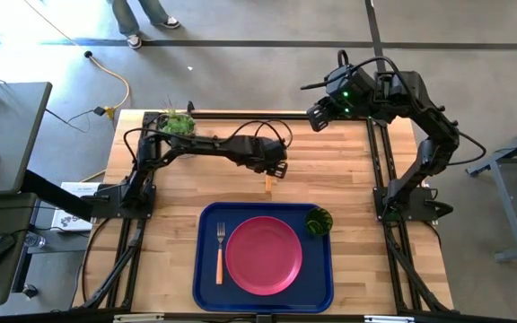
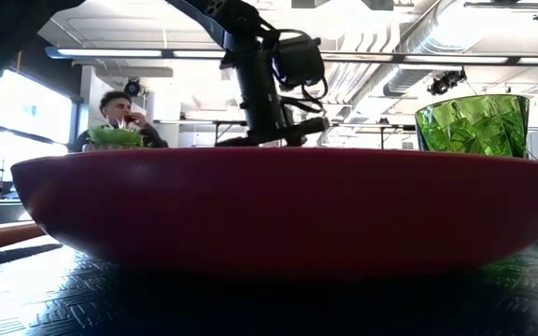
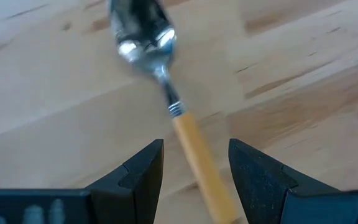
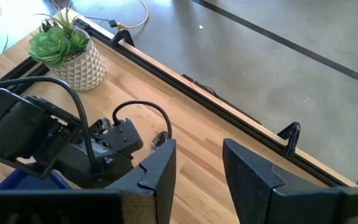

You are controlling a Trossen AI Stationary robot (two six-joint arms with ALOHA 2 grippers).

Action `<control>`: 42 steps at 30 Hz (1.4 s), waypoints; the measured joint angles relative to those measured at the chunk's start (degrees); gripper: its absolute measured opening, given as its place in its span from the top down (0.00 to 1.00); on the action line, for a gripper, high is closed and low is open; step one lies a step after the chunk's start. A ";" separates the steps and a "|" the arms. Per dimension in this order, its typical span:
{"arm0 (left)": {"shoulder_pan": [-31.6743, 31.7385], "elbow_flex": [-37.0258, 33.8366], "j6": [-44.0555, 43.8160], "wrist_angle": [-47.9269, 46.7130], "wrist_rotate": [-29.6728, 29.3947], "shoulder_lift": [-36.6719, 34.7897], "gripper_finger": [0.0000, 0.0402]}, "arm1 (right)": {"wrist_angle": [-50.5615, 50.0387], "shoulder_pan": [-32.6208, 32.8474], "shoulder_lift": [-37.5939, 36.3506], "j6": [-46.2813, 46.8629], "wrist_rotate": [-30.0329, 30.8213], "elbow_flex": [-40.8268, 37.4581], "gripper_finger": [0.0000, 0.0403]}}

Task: Pick and place plate/cup/fork/spoon on tray
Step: Put the orange spoon on the blue tray to the left side of the yellow fork

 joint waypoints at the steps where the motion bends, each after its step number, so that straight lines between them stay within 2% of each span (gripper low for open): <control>1: 0.00 0.18 -0.35 0.63 -0.04 0.46 0.58 | 0.00 0.00 0.00 0.00 0.00 0.00 0.69; 12: -0.07 0.00 -1.56 3.01 2.71 4.59 0.58 | 0.02 0.00 0.02 -0.42 -0.04 0.00 0.69; 27: 0.00 0.32 0.49 2.66 1.78 6.98 0.58 | 0.02 -0.02 0.02 -1.07 -1.84 0.00 0.69; 32: -0.50 0.32 3.23 1.96 -0.26 7.12 0.58 | 0.00 -0.01 0.02 -1.09 -1.79 0.00 0.69; 36: -0.39 0.26 3.84 -0.40 -0.31 7.20 0.64 | 0.01 -0.01 0.02 -1.09 -1.77 0.00 0.69; 42: -0.75 0.19 5.94 -0.97 -1.87 7.20 0.79 | 0.00 -0.02 0.02 -1.08 -1.75 0.00 0.69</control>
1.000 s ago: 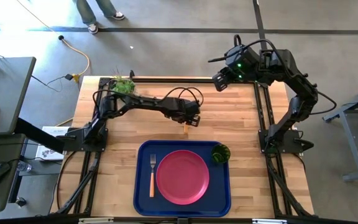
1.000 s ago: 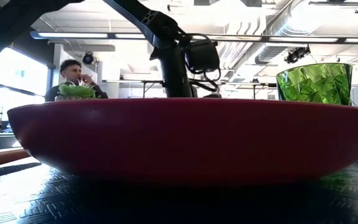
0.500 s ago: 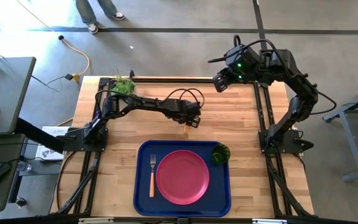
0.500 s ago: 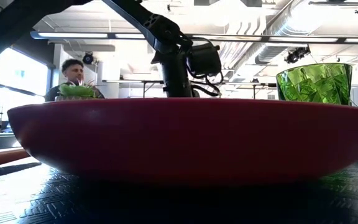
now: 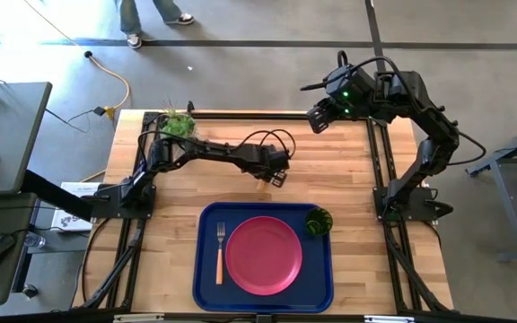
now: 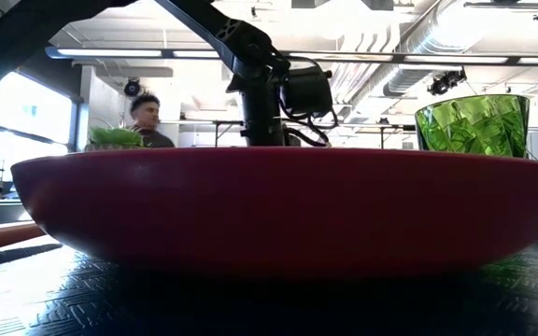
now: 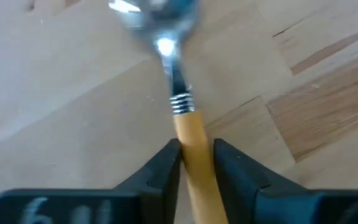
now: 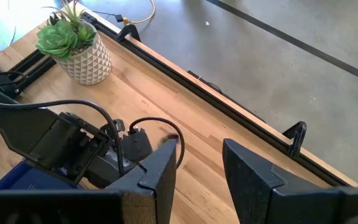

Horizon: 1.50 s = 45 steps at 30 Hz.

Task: Pick and place plate/cup/fork/spoon on tray
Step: Put the orange spoon on the blue tray to the left side of the yellow fork

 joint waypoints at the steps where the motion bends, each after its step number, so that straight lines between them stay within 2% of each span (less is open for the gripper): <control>1: 0.03 -0.02 0.87 -0.12 0.04 0.00 0.81 | 0.01 0.00 0.00 0.01 0.00 0.00 0.69; 7: -0.24 -0.04 2.90 -0.30 0.78 0.00 0.89 | 0.00 0.00 0.00 0.01 0.01 0.00 0.69; 19: -0.72 -0.39 2.91 -1.63 4.96 -2.04 0.89 | 0.00 0.00 0.02 -0.42 0.03 0.00 0.69; 32: -2.94 -0.26 1.52 -3.80 4.72 -5.32 0.89 | 0.00 0.00 0.02 -0.83 -0.04 0.00 0.69; 45: -7.37 -0.24 -6.11 -13.55 1.90 -15.23 0.89 | 0.00 0.00 0.04 -2.18 -0.26 -0.02 0.69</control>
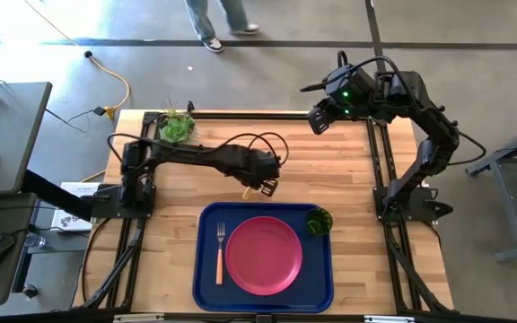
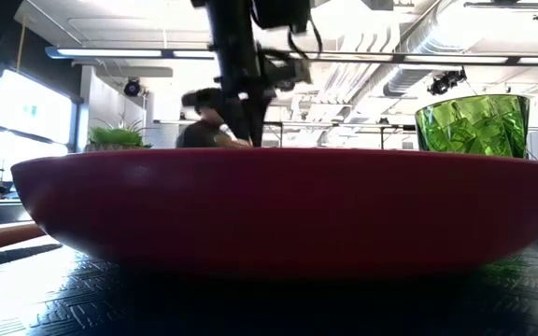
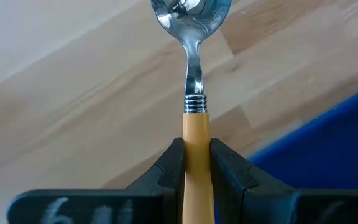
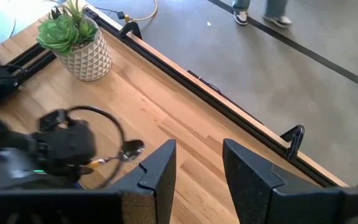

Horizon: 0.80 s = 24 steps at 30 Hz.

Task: Pick and place plate/cup/fork/spoon on tray
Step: Put the orange spoon on the blue tray to the left side of the yellow fork

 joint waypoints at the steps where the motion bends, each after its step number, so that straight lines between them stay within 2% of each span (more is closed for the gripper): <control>1: -0.49 0.00 -0.96 -0.99 -0.59 -0.83 0.89 | 0.04 0.00 0.00 0.00 0.00 0.00 0.69; 14: -8.85 0.09 -18.55 -19.16 -5.88 -12.96 0.89 | 0.00 0.02 0.00 -0.17 -0.09 0.00 0.69; 24: -18.06 0.09 -34.91 -31.27 -9.04 -17.25 0.89 | 0.01 0.02 0.00 2.75 -0.13 0.00 0.69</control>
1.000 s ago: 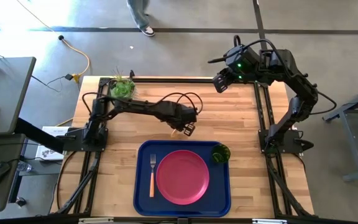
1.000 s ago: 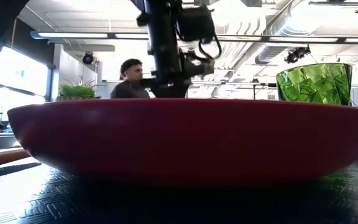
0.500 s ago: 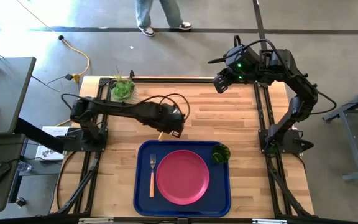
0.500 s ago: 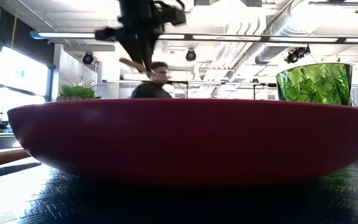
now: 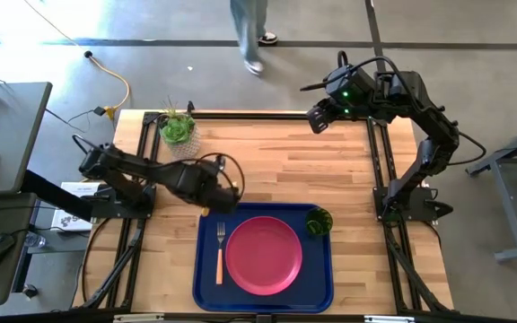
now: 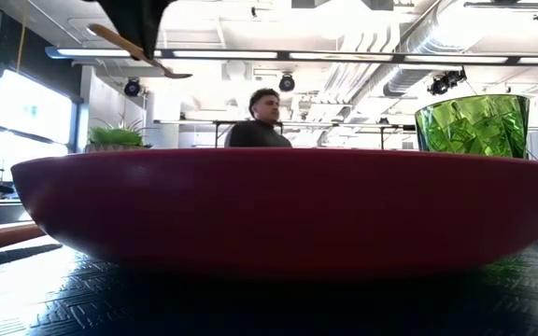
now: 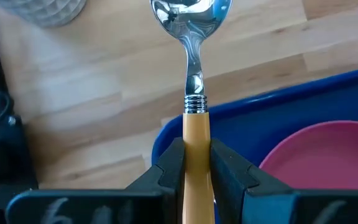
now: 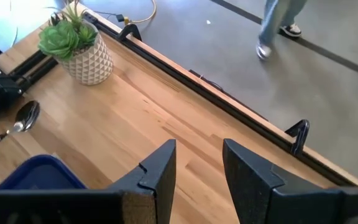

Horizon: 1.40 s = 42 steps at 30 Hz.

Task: Pick and place plate/cup/fork/spoon on tray
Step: Put the orange spoon on the blue tray to the left side of the yellow fork

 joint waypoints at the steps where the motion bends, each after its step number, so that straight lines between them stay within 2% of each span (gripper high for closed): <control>1: -0.98 0.00 -1.57 -0.72 -0.07 -0.02 0.89 | 0.02 0.00 0.00 0.34 0.00 0.00 0.69; 20: -19.47 0.00 -25.79 -1.87 -4.68 -0.06 0.89 | -0.01 1.03 0.00 10.62 -0.09 0.00 0.69; 23: -21.47 -0.12 -28.81 -1.85 -5.17 1.25 0.89 | -0.01 1.03 0.00 11.80 -1.51 0.00 0.69; 31: -25.94 -2.72 -39.76 -1.70 -4.20 5.19 0.89 | -0.01 1.03 0.00 12.57 -2.80 0.00 0.69; 42: -25.12 -2.75 -40.31 4.85 1.39 14.73 0.89 | -0.01 1.05 0.00 9.87 -2.86 0.00 0.69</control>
